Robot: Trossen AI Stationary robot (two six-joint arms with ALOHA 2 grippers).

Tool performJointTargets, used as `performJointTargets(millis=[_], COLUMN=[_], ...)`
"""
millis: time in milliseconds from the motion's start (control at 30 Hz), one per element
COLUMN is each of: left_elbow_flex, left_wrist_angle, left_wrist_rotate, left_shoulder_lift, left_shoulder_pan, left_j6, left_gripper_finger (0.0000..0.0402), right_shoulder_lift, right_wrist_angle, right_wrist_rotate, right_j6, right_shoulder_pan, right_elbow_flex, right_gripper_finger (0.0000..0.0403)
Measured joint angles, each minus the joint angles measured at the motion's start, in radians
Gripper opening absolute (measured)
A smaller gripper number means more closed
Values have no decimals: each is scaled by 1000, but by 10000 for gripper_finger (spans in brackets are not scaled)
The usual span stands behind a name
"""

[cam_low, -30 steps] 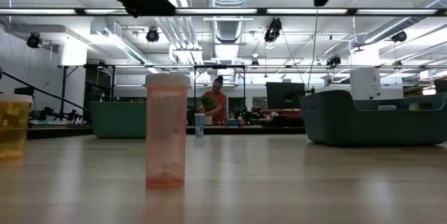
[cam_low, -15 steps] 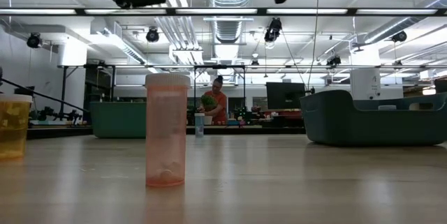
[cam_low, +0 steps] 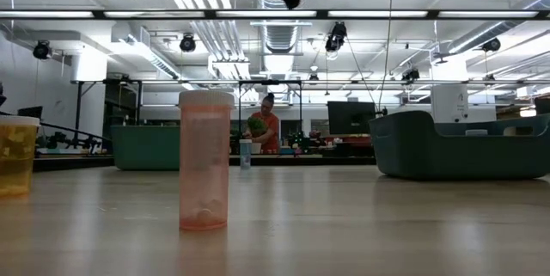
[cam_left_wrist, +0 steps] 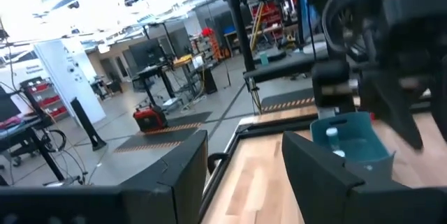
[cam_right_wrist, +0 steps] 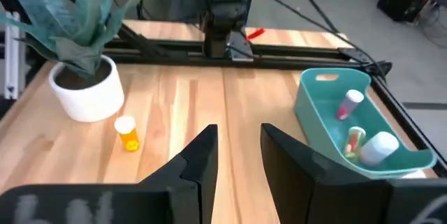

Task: Pick and place medicine bottles into bin by pill shape (circle, oval)
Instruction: Put the pink tablet bottle into the blue bin

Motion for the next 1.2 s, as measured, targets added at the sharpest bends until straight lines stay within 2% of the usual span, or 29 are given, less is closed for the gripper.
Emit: performJointTargets(millis=[267,433,533,767,967,1200], left_elbow_flex=[-11,-16,-16,-16,-16,-16], left_wrist_angle=[-12,-13,-18,-17,-26,-27], left_wrist_rotate=[4,5,5,5,5,5], left_shoulder_lift=[-55,-82,-83,-79,-75,-76], left_shoulder_pan=[0,0,0,0,0,0], left_j6=[-38,-48,-49,-49,-51,-72], left_gripper_finger=[169,169,169,169,169,169], right_shoulder_lift=[179,267,318,458,566,641], right_wrist_angle=[-72,-53,-60,-129,-475,-887], right_wrist_rotate=[-15,-86,-92,-168,-196,-216], right_j6=[-2,11,33,42,60,184], right_shoulder_pan=[0,0,6,39,75,132], right_elbow_flex=[176,236,283,452,678,932], right_gripper_finger=[100,100,100,100,100,100])
